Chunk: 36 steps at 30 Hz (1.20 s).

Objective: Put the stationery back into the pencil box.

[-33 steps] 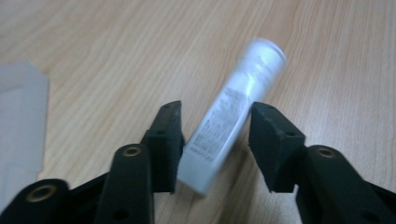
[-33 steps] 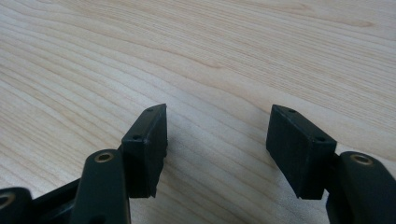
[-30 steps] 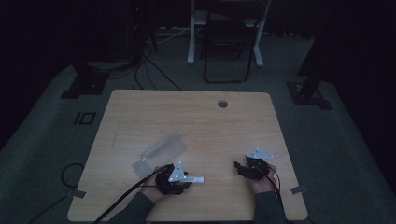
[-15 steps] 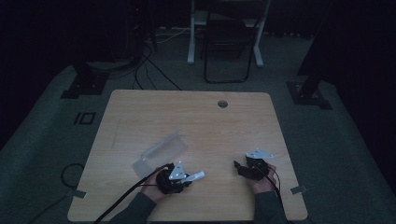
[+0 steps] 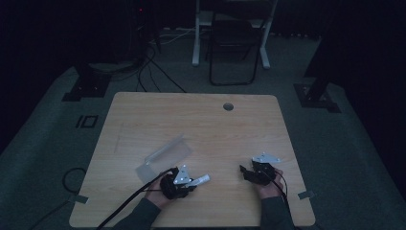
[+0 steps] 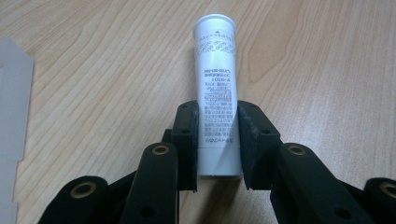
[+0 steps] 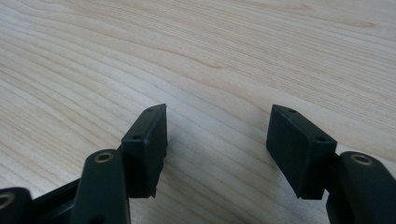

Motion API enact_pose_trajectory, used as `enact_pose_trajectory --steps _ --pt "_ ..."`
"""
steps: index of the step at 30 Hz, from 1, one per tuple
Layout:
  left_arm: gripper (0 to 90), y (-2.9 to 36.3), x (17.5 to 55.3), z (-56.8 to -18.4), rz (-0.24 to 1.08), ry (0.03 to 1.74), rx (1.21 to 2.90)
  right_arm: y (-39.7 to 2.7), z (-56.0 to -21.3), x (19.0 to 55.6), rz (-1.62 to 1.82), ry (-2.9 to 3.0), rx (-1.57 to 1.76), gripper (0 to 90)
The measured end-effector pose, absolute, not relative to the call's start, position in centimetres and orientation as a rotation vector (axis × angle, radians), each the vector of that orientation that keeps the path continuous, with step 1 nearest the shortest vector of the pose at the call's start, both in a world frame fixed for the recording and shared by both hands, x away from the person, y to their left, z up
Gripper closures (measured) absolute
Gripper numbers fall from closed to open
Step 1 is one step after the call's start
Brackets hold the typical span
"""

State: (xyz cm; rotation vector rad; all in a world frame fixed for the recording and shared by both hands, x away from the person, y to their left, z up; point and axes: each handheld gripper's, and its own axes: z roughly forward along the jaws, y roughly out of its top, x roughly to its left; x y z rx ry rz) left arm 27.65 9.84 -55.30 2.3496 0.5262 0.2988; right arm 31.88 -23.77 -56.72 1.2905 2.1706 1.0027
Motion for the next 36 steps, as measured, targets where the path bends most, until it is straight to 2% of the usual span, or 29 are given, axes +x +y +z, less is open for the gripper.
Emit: enact_pose_trajectory --steps 36 --pt "71.0 10.5 27.3 -54.1 0.393 0.534 2.329 -23.8 -56.7 31.9 1.003 2.171 1.29 38.4"
